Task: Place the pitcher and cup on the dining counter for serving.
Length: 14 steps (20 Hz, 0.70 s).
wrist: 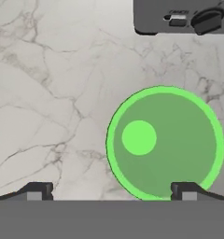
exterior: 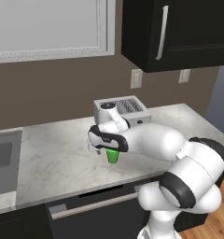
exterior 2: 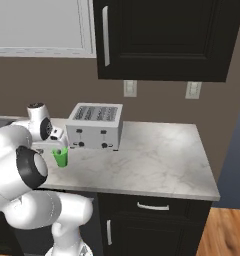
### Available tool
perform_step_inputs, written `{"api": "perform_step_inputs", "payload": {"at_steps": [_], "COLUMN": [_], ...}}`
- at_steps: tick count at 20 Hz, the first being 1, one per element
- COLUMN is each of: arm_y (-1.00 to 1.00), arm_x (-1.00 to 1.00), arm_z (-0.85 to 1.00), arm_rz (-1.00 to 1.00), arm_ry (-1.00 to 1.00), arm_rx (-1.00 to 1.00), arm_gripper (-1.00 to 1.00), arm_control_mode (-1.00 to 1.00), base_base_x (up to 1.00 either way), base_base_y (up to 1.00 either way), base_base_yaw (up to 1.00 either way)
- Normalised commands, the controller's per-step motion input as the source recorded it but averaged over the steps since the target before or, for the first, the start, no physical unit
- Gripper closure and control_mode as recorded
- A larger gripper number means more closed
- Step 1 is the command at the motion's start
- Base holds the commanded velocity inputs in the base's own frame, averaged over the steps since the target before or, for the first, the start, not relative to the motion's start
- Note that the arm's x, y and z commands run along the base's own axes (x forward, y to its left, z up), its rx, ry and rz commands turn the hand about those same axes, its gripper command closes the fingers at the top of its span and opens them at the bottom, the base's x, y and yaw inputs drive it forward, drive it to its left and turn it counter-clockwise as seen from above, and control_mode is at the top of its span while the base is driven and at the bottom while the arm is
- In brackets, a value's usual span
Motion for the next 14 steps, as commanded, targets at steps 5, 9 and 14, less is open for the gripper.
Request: {"api": "perform_step_inputs", "payload": {"at_steps": [5, 9, 14], "arm_y": [0.14, 0.05, 0.0], "arm_x": [0.02, 0.02, 0.08], "arm_z": [-0.26, -0.2, -0.08], "arm_rz": [0.0, 0.0, 0.0], "arm_ry": [0.0, 0.0, 0.0], "arm_rx": [0.0, 0.0, 0.0], "arm_gripper": [-1.0, -1.0, -1.0], "arm_control_mode": [-1.0, -1.0, -1.0], "base_base_x": [0.0, 0.0, 0.0], "base_base_y": [0.0, 0.0, 0.0], "base_base_yaw": [0.0, 0.0, 0.0]}}
